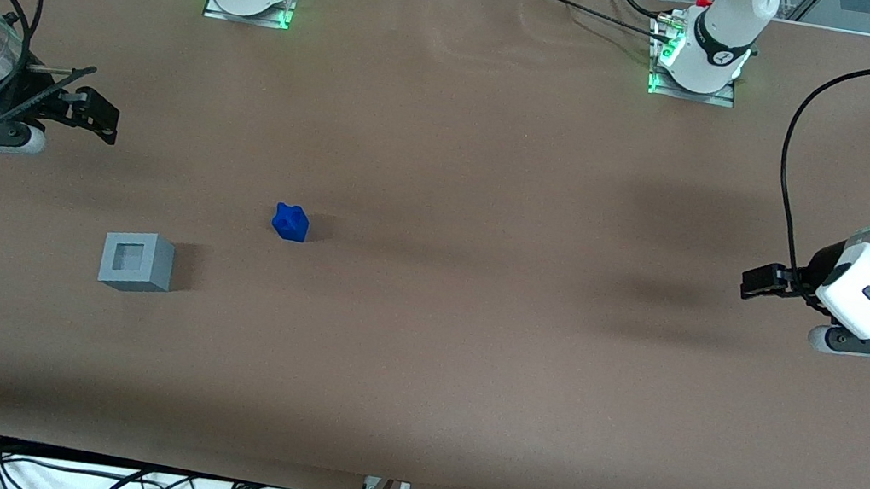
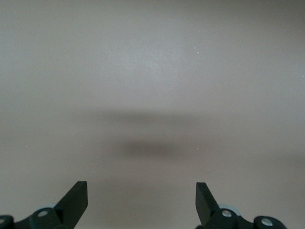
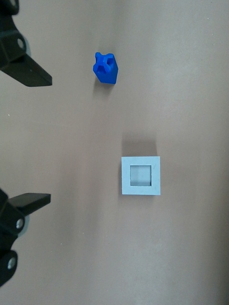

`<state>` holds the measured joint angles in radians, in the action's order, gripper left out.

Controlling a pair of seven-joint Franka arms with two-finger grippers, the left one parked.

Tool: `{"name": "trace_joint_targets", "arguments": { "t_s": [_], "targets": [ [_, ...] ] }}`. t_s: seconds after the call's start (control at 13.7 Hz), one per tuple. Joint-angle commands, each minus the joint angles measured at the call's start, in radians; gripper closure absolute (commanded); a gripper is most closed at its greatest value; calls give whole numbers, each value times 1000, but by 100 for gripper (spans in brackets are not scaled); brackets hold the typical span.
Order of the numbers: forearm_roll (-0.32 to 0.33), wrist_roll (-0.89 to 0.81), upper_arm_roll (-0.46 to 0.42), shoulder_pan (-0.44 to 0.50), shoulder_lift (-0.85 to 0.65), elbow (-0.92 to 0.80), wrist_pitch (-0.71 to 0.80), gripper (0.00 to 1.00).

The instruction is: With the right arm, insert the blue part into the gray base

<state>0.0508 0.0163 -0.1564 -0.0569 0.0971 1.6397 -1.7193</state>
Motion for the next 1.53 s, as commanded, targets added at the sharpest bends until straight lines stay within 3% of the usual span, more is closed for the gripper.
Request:
{"name": "trace_joint_targets", "arguments": {
  "t_s": [0.0, 1.46],
  "targets": [
    [-17, 4, -6, -9, -10, -15, 64, 1],
    [-12, 19, -5, -9, -10, -28, 79, 1]
  ]
}}
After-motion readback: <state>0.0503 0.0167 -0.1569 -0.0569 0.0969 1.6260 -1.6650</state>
